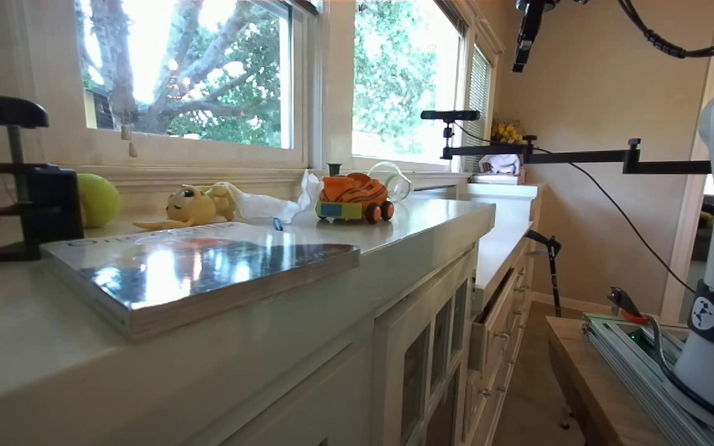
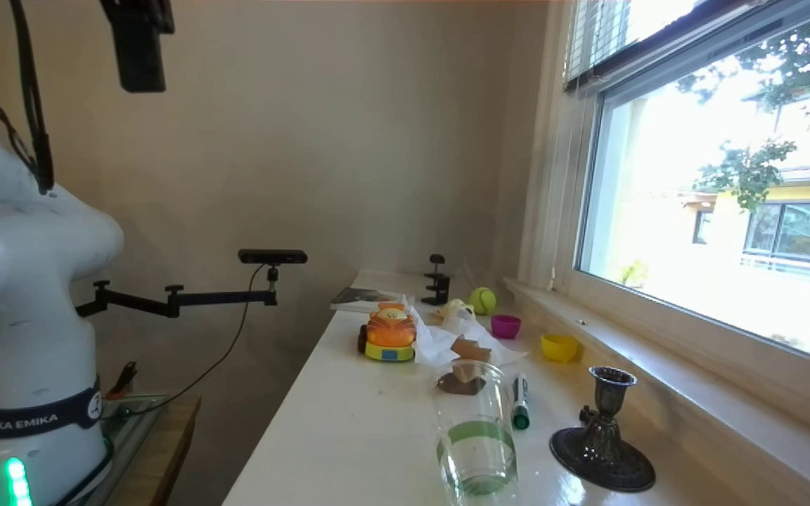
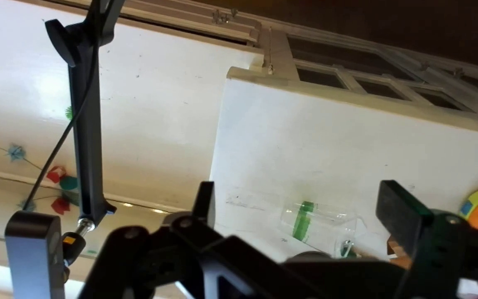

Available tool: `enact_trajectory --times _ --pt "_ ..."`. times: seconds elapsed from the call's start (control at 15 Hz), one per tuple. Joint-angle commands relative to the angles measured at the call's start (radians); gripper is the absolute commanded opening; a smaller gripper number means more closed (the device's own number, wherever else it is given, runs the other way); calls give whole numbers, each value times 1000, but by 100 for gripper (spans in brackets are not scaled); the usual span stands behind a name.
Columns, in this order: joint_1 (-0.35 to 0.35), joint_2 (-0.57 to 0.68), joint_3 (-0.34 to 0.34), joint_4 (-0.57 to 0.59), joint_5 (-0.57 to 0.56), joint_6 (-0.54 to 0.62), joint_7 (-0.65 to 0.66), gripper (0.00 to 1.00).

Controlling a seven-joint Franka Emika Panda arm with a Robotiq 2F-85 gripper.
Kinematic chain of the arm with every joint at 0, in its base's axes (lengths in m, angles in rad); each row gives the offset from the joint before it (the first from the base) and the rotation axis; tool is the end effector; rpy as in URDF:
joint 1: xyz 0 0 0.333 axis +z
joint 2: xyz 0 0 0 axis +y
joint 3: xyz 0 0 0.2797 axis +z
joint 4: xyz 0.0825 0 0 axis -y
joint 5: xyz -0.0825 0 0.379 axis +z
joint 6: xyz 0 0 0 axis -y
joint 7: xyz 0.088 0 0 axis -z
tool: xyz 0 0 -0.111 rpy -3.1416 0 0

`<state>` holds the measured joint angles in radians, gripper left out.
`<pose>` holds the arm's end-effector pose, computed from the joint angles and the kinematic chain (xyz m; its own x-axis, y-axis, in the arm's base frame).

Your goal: Put the cup upside down

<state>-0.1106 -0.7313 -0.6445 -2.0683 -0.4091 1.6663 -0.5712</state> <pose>0.2111 -0.3562 0.6131 0.9799 -0.0882 0.1787 -0.1085 -0.9883 0.1070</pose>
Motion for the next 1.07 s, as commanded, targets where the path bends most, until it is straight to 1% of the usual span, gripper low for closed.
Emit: enact_trajectory --times 0.0,0.2,0.4,0.67,1.0 --pt "-22 79 -48 20 33 118 17 100" --pt "-19 132 -88 29 81 197 34 100" --pt "-13 183 -119 36 154 247 30 100" --pt "-11 253 -141 41 244 302 17 100" --pt "-13 372 -153 44 317 420 29 100"
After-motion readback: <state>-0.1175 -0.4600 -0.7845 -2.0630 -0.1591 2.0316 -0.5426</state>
